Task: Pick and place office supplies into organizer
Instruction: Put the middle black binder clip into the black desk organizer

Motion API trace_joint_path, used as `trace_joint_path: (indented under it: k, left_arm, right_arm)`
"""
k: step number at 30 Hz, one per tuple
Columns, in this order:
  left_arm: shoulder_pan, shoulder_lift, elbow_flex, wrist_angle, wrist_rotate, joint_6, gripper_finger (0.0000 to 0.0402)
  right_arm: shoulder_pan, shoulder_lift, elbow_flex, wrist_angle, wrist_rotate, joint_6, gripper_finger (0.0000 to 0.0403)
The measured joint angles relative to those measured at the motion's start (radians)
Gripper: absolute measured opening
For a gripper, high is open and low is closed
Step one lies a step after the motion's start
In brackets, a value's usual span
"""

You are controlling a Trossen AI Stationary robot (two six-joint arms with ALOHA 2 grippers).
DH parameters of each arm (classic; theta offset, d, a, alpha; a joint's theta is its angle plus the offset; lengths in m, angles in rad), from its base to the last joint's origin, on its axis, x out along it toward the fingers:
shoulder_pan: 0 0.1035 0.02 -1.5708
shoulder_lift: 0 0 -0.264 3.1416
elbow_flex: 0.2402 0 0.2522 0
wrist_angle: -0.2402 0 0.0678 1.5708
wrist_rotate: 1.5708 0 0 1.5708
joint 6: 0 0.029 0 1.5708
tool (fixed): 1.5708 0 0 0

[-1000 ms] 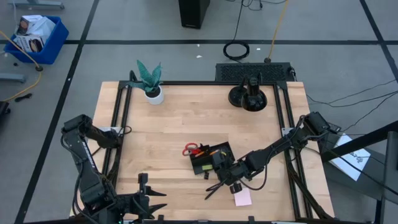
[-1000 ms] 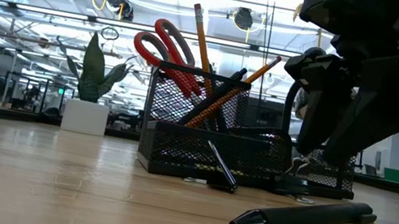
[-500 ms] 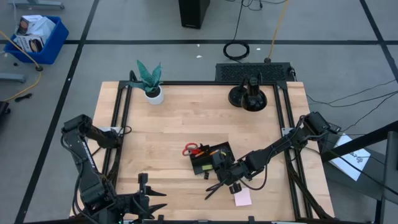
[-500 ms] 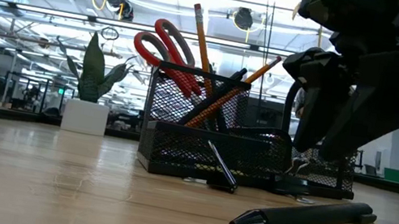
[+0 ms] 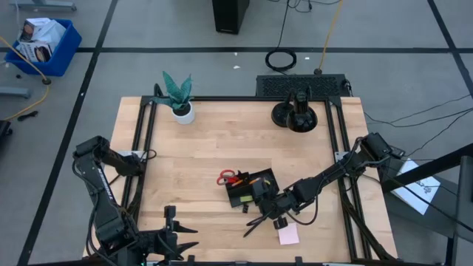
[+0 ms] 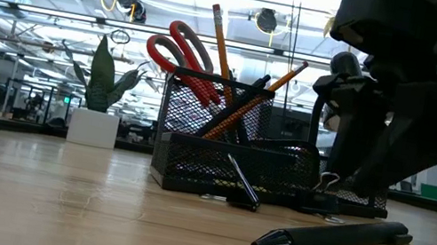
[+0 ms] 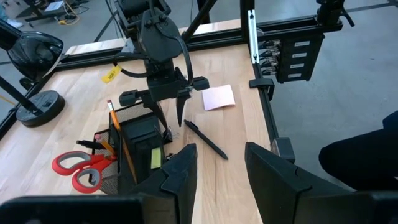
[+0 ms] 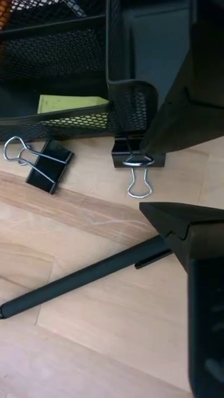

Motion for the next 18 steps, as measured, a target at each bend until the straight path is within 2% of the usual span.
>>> trace_joint_path:
  k: [18]
  left_arm:
    - [0.0,0.0,0.0,0.001,0.0,0.0,0.0141]
  right_arm:
    - [-0.005,0.0,0.0,0.04,-0.001,0.007,0.013]
